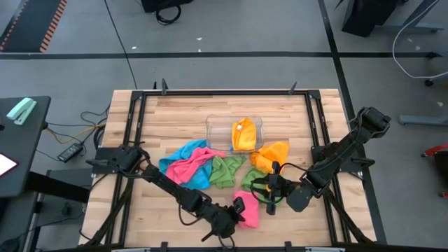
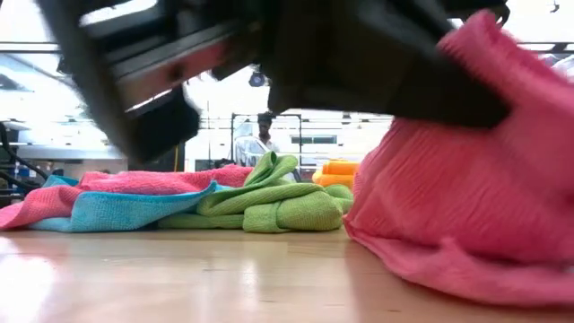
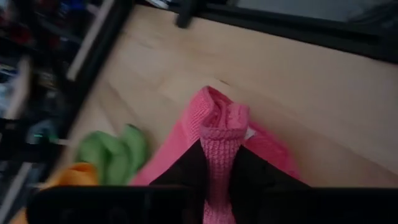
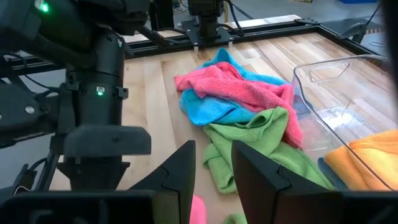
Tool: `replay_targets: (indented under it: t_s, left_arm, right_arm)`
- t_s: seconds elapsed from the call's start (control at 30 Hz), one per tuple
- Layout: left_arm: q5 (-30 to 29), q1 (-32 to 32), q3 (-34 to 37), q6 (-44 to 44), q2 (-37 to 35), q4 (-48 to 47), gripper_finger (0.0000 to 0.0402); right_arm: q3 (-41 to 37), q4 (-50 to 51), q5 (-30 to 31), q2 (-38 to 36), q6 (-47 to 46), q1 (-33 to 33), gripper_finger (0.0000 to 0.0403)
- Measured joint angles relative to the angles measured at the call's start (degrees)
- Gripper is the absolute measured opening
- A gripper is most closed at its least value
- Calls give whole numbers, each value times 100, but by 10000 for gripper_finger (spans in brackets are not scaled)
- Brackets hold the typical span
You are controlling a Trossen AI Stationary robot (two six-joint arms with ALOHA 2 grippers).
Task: Fold microfiber towels
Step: Fold the bottom pink microfiber cloth
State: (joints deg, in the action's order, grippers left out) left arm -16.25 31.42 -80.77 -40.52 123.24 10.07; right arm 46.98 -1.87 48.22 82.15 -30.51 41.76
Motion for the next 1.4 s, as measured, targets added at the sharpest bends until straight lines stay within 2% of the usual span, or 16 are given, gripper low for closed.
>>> replay_targets:
  t_s: [0.13, 0.27, 0.47, 0.6, 0.8, 0.97, 1.2, 1.4]
  left_arm:
    - [-63, 27, -1, -213, 17, 150, 16]
    - [-57, 20, 4, -65, 70, 122, 13]
    - [-64, 17, -2, -224, 62, 322, 61]
    - [18, -2, -2, 166, 80, 313, 88]
    - [582, -41, 2, 956, 155, 325, 113]
    - [603, -34, -4, 1135, 226, 374, 128]
    - [600, -51, 0, 1235, 301, 655, 125]
    - [254, -116, 0, 433, 299, 621, 103]
  right_arm:
    - [0, -2, -58, 0, -211, 1, 112]
    - [-2, 19, -344, 48, -471, 36, 112]
    - [-1, 85, -1053, 83, -1110, 199, 112]
    - [-2, 145, -1082, 467, -1392, 391, 112]
    - [-2, 99, -1131, 1194, -1950, 458, 112]
    - [-2, 40, -1335, 1386, -2319, 450, 112]
    - [-2, 329, -2175, 1146, -2806, 468, 112]
    - [-2, 810, -2489, 1130, -3127, 559, 113]
